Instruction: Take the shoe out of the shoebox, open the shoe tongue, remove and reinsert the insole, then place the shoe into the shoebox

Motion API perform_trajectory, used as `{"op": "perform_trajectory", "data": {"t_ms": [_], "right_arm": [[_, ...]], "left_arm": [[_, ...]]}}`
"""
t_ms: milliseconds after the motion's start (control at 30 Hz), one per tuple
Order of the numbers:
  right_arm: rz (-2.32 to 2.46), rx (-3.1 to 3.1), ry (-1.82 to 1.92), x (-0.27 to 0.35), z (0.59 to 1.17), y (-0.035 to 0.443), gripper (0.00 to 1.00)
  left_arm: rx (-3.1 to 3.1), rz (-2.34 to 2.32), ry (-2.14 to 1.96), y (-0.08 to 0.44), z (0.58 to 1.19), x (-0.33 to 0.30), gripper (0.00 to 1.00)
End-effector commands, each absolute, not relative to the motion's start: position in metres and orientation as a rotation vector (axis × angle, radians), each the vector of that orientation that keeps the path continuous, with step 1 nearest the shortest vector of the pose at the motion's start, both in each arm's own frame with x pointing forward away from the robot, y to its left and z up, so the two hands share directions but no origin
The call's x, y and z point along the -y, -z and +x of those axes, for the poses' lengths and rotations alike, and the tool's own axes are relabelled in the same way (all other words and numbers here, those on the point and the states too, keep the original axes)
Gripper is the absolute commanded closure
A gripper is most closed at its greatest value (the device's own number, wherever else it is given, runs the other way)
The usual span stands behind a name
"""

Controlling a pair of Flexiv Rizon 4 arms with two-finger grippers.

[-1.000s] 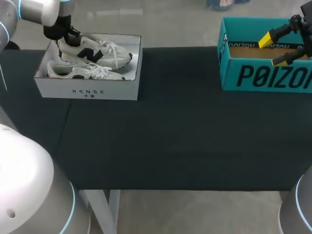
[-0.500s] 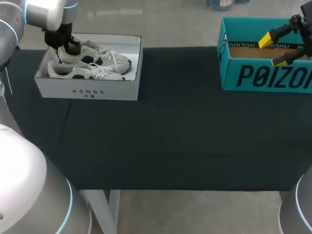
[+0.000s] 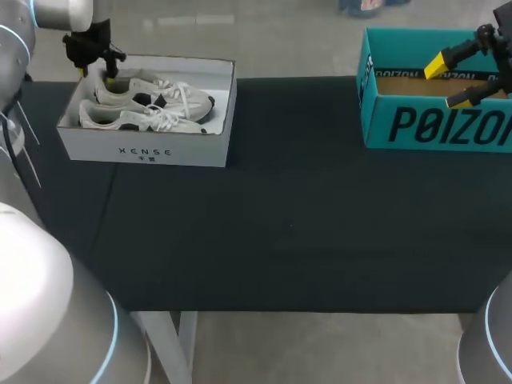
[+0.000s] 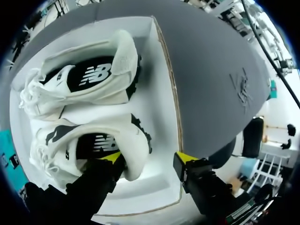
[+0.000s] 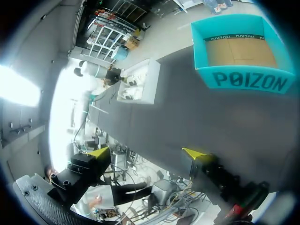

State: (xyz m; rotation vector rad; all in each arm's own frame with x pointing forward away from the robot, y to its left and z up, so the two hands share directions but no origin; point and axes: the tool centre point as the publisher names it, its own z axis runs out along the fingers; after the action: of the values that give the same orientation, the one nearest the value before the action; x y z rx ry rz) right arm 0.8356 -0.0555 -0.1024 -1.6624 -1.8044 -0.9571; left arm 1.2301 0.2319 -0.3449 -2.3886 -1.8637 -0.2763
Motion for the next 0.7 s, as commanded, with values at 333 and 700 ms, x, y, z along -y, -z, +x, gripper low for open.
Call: {"op": "perform_trajectory", "data": {"t_ms": [333, 700], "right_arm": [[-1.662, 1.806, 0.952, 0.055, 0.837, 0.103, 0.00], [-1.662, 1.806, 0.952, 0.055, 0.837, 0.103, 0.00]], "left_arm": [[1.927, -2.470, 0.374, 0.229, 1.151, -0.198, 0.00], [1.893, -2.410, 0.279, 0.192, 1.128, -0.204, 0.00]]}}
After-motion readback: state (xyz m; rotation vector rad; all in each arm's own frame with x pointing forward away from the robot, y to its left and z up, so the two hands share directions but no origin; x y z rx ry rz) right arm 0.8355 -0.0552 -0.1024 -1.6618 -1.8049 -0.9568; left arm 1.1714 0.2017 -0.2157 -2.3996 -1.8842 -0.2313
